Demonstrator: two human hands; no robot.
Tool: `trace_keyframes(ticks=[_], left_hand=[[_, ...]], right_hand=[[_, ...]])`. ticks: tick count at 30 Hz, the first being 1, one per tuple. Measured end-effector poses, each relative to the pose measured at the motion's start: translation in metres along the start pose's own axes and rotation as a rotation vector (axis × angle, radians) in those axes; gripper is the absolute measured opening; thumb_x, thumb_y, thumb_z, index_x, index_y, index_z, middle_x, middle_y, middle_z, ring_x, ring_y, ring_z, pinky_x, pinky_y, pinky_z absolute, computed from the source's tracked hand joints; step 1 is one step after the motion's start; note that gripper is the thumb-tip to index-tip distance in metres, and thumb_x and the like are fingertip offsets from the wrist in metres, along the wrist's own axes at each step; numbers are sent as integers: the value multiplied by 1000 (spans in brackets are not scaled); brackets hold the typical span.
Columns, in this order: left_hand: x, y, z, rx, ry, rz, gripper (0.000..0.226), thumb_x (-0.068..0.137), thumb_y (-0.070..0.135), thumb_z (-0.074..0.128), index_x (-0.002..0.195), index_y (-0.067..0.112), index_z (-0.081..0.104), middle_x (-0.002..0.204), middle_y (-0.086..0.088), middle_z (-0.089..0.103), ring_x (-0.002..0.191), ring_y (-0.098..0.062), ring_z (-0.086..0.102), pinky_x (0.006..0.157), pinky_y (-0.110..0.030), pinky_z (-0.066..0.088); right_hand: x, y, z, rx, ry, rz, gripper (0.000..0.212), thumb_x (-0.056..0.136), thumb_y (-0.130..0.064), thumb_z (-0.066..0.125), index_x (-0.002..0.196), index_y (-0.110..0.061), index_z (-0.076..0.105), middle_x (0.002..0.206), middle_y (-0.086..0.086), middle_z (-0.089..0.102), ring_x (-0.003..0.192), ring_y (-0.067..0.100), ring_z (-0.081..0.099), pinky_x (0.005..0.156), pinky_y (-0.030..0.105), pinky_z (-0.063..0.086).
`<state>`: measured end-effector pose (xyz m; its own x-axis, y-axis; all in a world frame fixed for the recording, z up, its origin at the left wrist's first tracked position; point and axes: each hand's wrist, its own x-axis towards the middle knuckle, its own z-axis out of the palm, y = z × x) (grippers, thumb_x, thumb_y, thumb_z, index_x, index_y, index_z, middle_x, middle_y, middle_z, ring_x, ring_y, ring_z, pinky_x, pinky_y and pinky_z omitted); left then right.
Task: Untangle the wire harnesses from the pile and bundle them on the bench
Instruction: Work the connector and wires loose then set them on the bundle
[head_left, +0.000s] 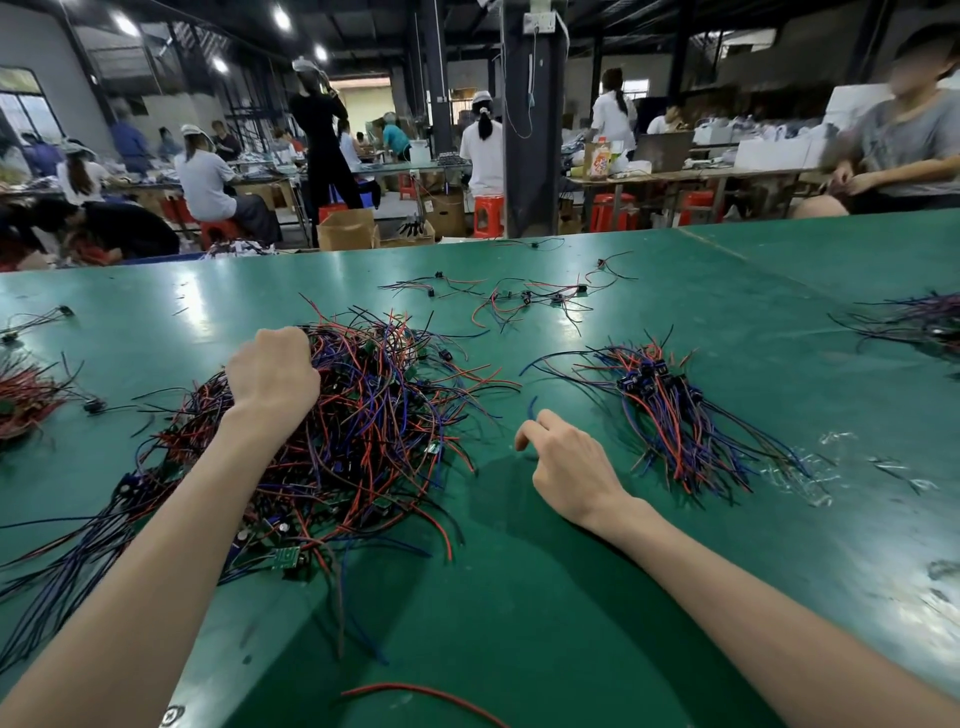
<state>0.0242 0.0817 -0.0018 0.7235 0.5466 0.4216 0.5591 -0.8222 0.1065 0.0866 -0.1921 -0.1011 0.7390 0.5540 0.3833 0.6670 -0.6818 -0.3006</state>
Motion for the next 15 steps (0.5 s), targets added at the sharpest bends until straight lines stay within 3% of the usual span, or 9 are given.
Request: trace_keyframes(ticks=[11, 15], left_hand=[[14, -9, -29, -301, 392, -55, 14, 92, -2, 51, 105, -1, 56, 93, -28, 64, 87, -45, 59, 69, -45, 41], [15, 5, -41, -564, 629, 163, 14, 97, 5, 46, 109, 0, 51, 101, -25, 61, 82, -36, 61, 67, -36, 48]], right_hand=[[0, 0, 2, 34, 23, 9, 35, 81, 7, 40, 101, -10, 62, 94, 5, 54, 83, 28, 58, 62, 30, 33], [2, 1, 4, 29, 56, 14, 33, 81, 7, 42, 100, -10, 63, 89, 2, 52, 76, 26, 55, 61, 29, 32]])
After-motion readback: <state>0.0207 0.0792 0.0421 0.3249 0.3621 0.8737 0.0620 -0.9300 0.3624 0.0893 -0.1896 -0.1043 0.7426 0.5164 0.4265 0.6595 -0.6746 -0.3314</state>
